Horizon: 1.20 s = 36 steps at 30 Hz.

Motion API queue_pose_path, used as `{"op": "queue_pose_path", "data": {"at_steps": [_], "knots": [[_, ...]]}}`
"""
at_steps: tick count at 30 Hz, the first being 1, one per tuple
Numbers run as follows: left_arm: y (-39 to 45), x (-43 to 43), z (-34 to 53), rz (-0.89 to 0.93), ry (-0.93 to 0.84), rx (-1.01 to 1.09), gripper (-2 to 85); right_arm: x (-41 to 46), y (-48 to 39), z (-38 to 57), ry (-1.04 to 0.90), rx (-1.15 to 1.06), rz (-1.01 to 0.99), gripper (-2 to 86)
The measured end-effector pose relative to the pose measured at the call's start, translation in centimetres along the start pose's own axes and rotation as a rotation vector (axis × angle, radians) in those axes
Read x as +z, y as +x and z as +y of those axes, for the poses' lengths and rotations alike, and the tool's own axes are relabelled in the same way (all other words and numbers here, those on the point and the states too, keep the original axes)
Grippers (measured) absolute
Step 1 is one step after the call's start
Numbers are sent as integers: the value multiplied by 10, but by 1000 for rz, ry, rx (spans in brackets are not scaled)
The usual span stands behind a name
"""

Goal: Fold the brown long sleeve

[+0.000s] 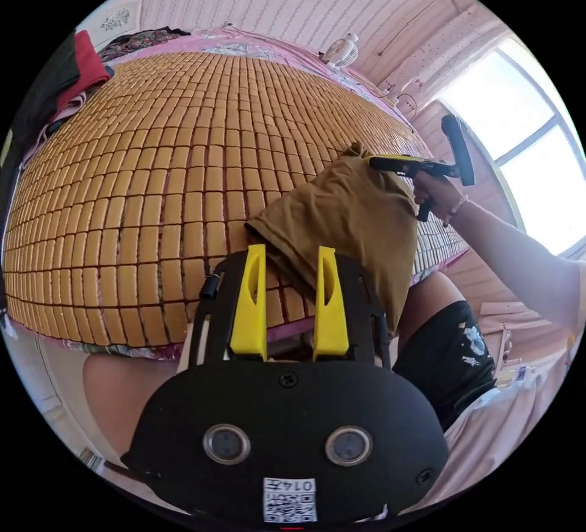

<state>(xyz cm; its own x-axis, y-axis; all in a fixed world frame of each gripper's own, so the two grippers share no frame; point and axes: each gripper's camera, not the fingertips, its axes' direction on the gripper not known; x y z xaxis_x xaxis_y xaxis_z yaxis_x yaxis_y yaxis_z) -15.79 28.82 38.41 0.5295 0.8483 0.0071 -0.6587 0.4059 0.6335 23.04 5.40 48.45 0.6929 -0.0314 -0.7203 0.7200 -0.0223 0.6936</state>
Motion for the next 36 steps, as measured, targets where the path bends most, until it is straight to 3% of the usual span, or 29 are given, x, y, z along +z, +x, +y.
{"op": "queue_pose_path", "data": {"at_steps": [3,8,13,19,25,30,34,36], "knots": [[18,7,-8,-8,-59,94,23,4,-24,12,19,-38,38,52],[27,-26,-6,7,-26,110,0,-24,-44,34,58,-75,12,26],[42,-132,25,35,142,152,-5,-89,-51,74,246,-5,-151,20],[47,-255,67,-11,328,166,-7,-146,-89,75,416,-108,-292,16],[9,-355,77,-82,535,92,-6,-184,-190,-43,547,-465,-226,17],[-49,-438,40,-206,751,19,7,-222,-326,-250,604,-750,-233,34],[-153,-510,-8,-296,900,-250,83,-218,-444,-399,521,-693,-240,94],[-204,-523,-14,-302,872,-378,100,-178,-494,-454,336,-579,-183,108]]}}
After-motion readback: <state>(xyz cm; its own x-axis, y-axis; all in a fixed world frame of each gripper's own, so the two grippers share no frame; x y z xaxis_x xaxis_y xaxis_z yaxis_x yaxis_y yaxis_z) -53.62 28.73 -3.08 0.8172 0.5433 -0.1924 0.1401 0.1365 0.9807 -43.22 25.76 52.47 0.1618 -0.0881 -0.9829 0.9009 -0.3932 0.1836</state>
